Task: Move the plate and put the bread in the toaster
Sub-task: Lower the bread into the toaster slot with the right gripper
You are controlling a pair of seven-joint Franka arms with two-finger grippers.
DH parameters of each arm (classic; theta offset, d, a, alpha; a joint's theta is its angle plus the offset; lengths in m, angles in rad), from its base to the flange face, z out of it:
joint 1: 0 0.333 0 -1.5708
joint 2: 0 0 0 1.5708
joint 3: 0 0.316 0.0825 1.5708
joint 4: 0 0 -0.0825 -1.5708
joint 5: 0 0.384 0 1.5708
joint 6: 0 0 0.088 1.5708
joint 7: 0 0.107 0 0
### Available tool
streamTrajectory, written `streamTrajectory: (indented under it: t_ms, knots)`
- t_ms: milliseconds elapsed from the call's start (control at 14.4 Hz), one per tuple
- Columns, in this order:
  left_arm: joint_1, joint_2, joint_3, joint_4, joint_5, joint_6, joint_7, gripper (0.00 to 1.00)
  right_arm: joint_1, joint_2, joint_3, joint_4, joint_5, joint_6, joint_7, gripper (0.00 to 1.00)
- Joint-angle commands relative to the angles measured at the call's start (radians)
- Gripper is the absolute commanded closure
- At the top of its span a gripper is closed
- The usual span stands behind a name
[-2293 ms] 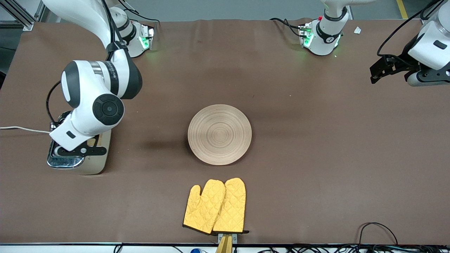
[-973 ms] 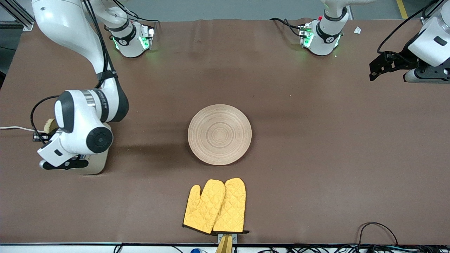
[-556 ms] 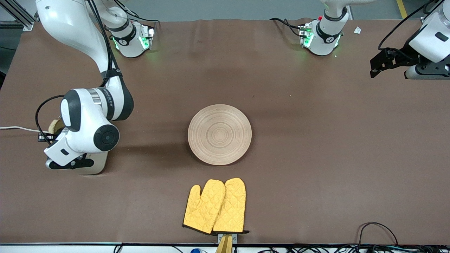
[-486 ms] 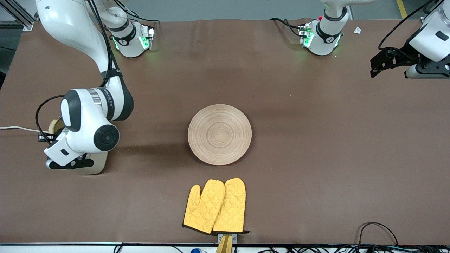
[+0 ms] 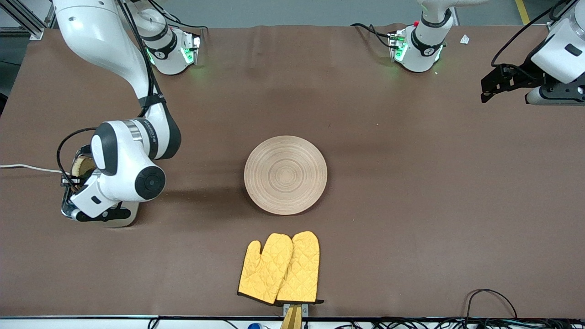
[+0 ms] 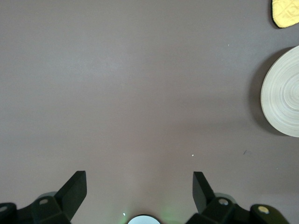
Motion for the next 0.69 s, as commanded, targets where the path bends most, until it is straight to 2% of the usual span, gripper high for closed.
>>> streamTrajectory:
  t_ms: [0,139,208,278,417,486,625]
  knots:
    - [0.006,-0.003,0.001,-0.006,-0.014,0.013,0.010,0.00,-0.029,0.036,0.007,0.010,0.066,0.000,0.014,0.98]
    - [0.006,-0.003,0.001,-0.003,-0.008,0.013,0.011,0.00,-0.062,0.037,0.008,0.012,0.104,0.002,0.002,0.95]
    - [0.006,-0.002,0.001,-0.003,-0.007,0.013,0.011,0.00,-0.068,0.037,0.008,0.014,0.104,0.005,0.002,0.88]
    - [0.006,-0.003,0.001,-0.003,-0.007,0.013,0.011,0.00,-0.066,0.037,0.007,0.014,0.102,0.025,0.001,0.68]
    - [0.006,-0.002,0.001,-0.001,0.000,0.013,0.017,0.00,-0.056,0.036,0.007,0.014,0.094,0.031,-0.001,0.14]
    - [0.006,-0.002,0.001,-0.001,0.000,0.013,0.017,0.00,-0.054,0.028,0.008,0.017,0.101,0.031,0.001,0.00]
    - [0.008,0.000,0.001,-0.001,-0.003,0.013,0.017,0.00,-0.031,0.004,0.014,0.061,0.111,0.017,0.001,0.00]
